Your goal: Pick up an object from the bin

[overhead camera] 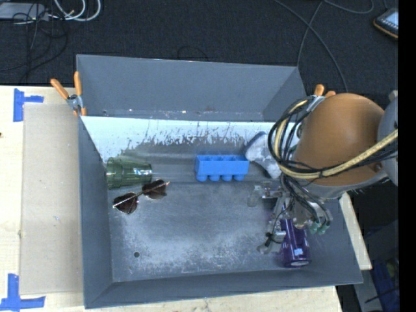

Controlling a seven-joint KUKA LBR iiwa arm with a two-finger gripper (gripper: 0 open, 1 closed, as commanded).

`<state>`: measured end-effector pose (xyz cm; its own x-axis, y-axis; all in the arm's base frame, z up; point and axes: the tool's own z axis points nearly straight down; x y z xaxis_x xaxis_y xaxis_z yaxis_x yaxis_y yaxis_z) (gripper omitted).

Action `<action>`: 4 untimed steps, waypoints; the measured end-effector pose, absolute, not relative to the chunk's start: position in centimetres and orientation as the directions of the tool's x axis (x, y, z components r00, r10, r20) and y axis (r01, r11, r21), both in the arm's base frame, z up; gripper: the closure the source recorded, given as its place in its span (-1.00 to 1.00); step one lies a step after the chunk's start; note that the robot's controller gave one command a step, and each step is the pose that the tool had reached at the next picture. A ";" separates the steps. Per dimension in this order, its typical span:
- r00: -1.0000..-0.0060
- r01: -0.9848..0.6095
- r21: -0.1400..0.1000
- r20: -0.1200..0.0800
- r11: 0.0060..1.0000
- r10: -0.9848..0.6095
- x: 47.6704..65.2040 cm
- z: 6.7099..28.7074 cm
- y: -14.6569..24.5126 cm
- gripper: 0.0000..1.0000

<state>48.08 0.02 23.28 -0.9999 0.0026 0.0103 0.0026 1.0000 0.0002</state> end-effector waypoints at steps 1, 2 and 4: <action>-1.000 0.003 0.000 0.003 1.000 0.003 48.2 23.7 0.0 -1.00; -0.983 -0.184 0.001 0.002 0.983 -0.184 48.8 18.4 -2.9 -1.00; -0.744 -0.668 0.005 0.001 0.744 -0.668 50.5 12.5 -11.2 -1.00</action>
Offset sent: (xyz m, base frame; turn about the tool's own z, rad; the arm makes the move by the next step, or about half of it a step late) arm 0.0158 -0.0916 -0.1628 -0.5650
